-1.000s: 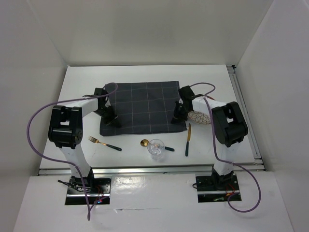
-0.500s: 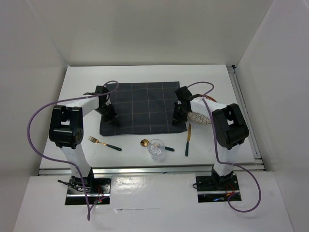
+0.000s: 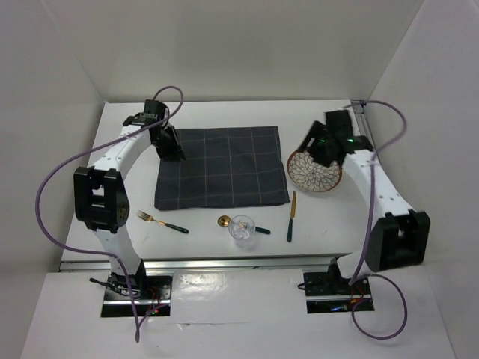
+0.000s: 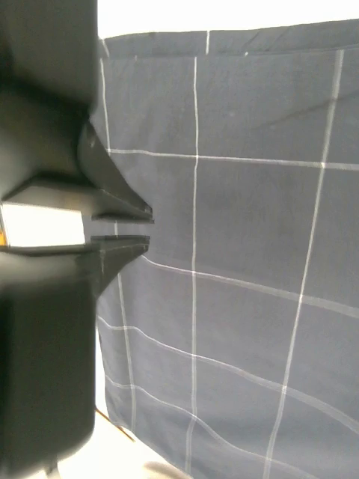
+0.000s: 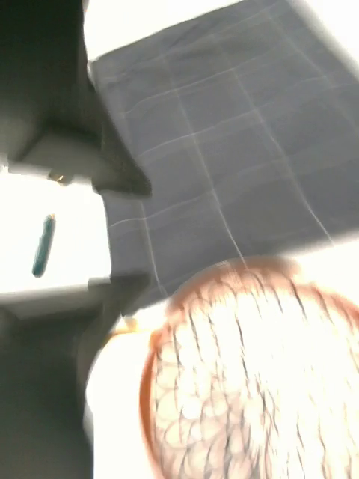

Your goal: Set the dinner table for one person

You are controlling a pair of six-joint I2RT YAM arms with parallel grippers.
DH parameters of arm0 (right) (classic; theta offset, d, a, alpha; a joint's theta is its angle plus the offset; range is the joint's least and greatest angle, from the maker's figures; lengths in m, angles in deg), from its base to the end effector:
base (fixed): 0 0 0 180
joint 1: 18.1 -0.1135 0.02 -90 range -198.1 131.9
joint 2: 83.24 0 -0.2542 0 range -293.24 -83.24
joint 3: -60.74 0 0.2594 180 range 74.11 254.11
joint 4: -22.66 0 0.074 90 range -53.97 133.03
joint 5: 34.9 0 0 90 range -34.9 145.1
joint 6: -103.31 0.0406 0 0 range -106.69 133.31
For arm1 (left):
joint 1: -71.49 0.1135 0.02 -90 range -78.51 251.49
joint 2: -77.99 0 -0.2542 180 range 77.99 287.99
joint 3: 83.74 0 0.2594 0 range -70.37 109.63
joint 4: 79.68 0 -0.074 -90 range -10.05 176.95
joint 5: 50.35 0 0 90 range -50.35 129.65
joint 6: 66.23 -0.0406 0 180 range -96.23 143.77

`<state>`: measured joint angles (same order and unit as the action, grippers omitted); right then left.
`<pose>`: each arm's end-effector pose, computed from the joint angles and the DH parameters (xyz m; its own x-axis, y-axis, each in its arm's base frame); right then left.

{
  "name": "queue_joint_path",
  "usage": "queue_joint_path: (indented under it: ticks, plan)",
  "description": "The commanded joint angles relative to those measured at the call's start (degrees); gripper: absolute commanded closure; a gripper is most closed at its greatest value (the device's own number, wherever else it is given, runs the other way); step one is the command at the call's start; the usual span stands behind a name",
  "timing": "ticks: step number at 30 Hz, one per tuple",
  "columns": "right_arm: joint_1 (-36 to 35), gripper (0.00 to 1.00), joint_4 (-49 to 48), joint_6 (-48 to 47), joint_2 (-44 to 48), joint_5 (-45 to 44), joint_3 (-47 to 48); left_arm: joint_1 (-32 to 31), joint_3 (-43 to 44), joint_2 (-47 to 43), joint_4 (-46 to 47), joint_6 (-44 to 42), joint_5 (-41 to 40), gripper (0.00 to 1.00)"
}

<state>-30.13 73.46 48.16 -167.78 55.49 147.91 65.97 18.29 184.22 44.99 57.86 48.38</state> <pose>0.3240 0.0693 0.2931 -0.7197 0.4309 -0.5444 0.2418 0.8906 0.3853 0.4051 -0.0453 0.2402 -0.8067 -0.4786 -0.3466 -0.3387 0.8551 -0.3926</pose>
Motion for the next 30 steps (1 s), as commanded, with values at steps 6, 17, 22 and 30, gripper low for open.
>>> queue_joint_path:
  ticks: [6, 17, 22, 30]
  plan:
    - [23.2, 0.12, -1.2, 4.4, 12.3, 10.4, -18.1, -5.1, 4.6, -9.1, -2.3, -2.0, -3.4, 0.50]
    - [27.8, 0.12, -18.8, 7.7, 4.6, 16.8, -29.8, -7.8, 7.6, -12.0, -4.0, -3.2, -6.0, 0.17]
    - [27.8, 0.28, -25.8, 9.6, 0.5, 17.5, -31.8, -7.8, 7.0, -12.0, -4.3, -3.2, -6.0, 0.18]
    - [27.8, 0.69, -29.2, 10.7, -1.3, 16.8, -31.8, -7.8, 7.0, -12.0, -4.3, -4.8, -5.3, 0.22]
